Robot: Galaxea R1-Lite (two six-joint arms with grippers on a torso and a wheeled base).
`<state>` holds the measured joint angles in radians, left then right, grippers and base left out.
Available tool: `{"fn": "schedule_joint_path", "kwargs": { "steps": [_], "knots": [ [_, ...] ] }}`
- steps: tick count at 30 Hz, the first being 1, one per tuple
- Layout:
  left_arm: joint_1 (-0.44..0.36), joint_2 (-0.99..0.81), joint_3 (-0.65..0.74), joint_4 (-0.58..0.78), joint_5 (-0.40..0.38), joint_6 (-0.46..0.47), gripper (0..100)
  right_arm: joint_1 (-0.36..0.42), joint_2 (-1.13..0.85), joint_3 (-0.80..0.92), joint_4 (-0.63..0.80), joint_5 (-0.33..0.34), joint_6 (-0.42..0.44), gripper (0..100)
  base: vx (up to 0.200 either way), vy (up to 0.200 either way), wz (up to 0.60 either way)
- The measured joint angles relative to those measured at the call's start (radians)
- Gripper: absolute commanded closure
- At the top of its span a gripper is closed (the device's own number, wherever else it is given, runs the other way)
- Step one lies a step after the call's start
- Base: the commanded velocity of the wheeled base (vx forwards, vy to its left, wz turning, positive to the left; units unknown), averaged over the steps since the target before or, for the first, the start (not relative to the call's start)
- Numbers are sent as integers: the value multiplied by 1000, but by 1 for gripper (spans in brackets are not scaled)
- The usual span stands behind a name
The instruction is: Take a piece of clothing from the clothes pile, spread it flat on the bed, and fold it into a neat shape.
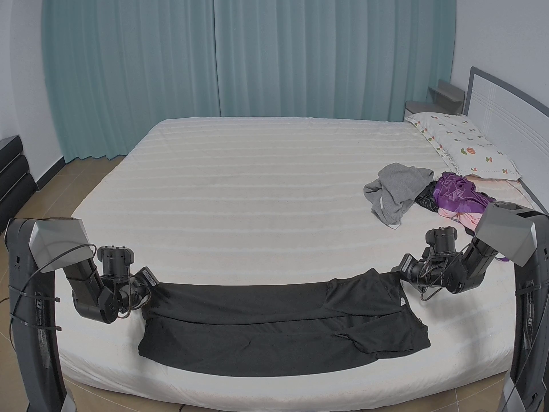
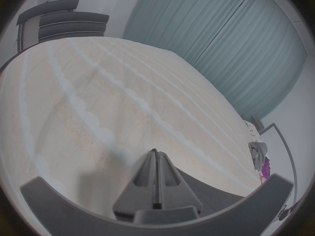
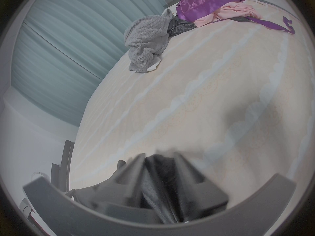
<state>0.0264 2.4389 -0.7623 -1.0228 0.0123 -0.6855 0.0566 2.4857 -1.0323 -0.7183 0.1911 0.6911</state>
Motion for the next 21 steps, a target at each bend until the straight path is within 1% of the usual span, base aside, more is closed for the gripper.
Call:
{"fn": "schedule_joint_path", "kwargs": {
  "steps": [8, 15, 16, 17, 21],
  "knots": [
    [2, 9, -11, 0, 0, 0, 100, -13, 1, -17, -3, -24, 4, 100, 0, 0, 0],
    [2, 13, -14, -1, 0, 0, 100, -19, 2, -21, -3, -26, 2, 100, 0, 0, 0],
    [2, 13, -14, -1, -1, 0, 100, -19, 2, -20, -3, -26, 1, 0, 0, 0, 0],
    [2, 13, -12, -1, -2, -1, 0, -19, 2, -18, -3, -26, 1, 0, 0, 0, 0],
    [3, 13, -8, -1, -11, -4, 0, -18, 0, -12, -6, -26, 3, 0, 0, 0, 0]
  ]
}}
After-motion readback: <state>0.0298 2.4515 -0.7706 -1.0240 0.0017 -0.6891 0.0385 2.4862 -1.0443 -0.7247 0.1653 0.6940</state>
